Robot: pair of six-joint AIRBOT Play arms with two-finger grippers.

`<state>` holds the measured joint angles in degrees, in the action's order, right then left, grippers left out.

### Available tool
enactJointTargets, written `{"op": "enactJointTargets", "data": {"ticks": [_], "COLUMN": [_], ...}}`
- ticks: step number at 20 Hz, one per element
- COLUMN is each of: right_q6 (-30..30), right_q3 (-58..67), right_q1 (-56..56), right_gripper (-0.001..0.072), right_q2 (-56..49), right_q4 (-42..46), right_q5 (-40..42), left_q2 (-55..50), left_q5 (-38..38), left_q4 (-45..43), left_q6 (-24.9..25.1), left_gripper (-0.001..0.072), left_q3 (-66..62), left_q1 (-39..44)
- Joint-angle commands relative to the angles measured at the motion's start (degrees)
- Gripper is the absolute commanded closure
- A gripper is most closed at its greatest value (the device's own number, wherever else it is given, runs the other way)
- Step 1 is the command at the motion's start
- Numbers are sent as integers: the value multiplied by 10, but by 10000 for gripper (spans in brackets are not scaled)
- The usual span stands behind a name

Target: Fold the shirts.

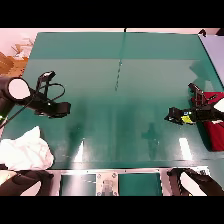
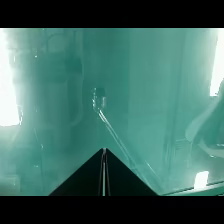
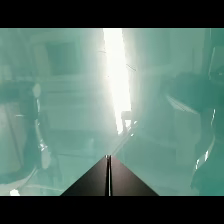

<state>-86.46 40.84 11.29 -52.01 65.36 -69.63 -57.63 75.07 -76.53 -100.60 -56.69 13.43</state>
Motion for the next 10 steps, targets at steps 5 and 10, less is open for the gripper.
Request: {"op": "enactJointTargets", "data": {"ticks": [5,10], "right_q6": [0,0], "right_q3": [0,0], "right_q1": [-1,-1], "right_gripper": [694,694], "right_q2": [0,0], "right_q4": [0,0], "right_q5": [0,0], "left_q2": [0,0], "left_q5": [0,80], "left_q4": [-22,-183], "left_q6": [2,-41], "left_gripper": [684,162], "left_q3": [-6,-3], "left_q1": [0,0]}}
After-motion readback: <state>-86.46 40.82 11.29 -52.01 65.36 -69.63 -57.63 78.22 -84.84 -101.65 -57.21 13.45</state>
